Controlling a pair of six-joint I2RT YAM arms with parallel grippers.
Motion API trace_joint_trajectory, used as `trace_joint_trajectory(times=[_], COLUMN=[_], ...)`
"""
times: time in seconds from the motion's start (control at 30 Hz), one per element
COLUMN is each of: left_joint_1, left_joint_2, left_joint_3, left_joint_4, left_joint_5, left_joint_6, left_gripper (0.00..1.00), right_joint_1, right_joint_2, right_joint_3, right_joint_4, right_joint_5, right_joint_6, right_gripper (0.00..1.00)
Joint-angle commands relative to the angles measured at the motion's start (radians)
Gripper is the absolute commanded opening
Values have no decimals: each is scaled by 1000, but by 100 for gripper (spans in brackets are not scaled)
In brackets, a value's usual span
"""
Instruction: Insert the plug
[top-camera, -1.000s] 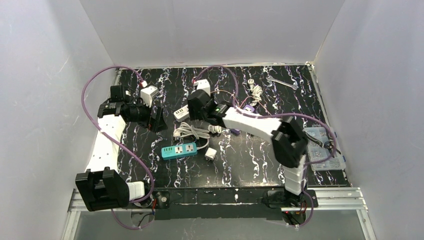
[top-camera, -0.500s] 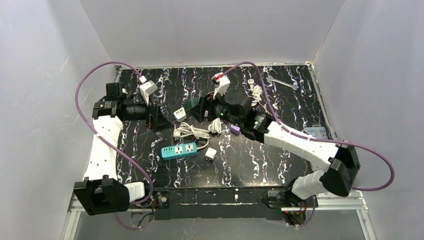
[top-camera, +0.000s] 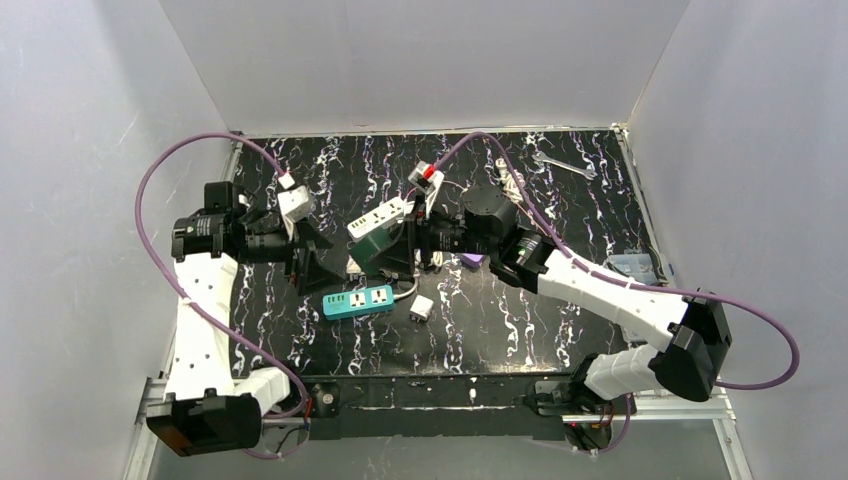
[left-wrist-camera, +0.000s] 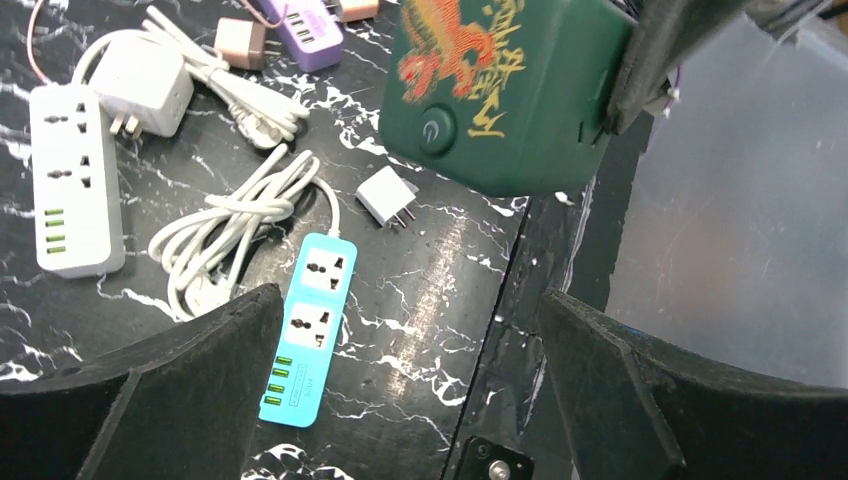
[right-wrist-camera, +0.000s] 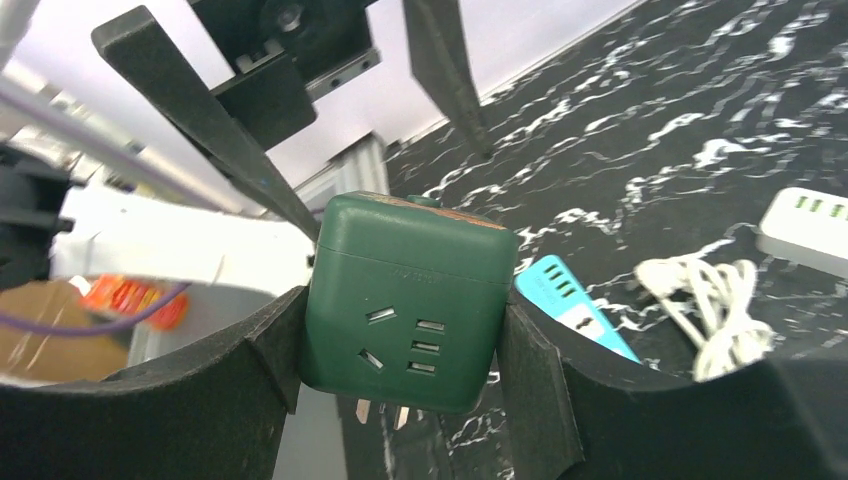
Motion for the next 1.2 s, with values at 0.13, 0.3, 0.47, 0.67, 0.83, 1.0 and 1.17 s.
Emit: trace_joint_trajectory(times=[0.13, 0.3, 0.47, 0.67, 0.83, 1.0, 1.17], left_joint_1=[-10, -14, -38, -93, -93, -93, -93], left_joint_2=[-172, -225, -270, -275, -295, -327, -350], left_joint_3=[-6, 18, 19, 20, -2, -115, -189], left_joint_4=[-185, -181, -181, -168, -141, 235, 642], left_joint_5=[125, 91, 82, 19, 28, 166, 212], left_joint_6=[521, 638, 738, 777, 459, -304, -860], left_gripper=[98, 98, 98, 98, 98, 98, 98], right_joint_1=[-26, -26, -26, -24, -17, 22, 49], right_joint_2=[38, 116, 179, 213, 6, -173, -186], right_joint_3=[64, 107, 125, 112, -10, -204, -216], right_joint_4=[118, 187, 318, 436, 187, 379, 448], right_joint_5=[-376, -495, -572, -596, -206, 31, 64], right_joint_6=[44, 98, 199, 270, -90, -253, -252], right_gripper=[30, 31, 31, 31, 26, 23, 23])
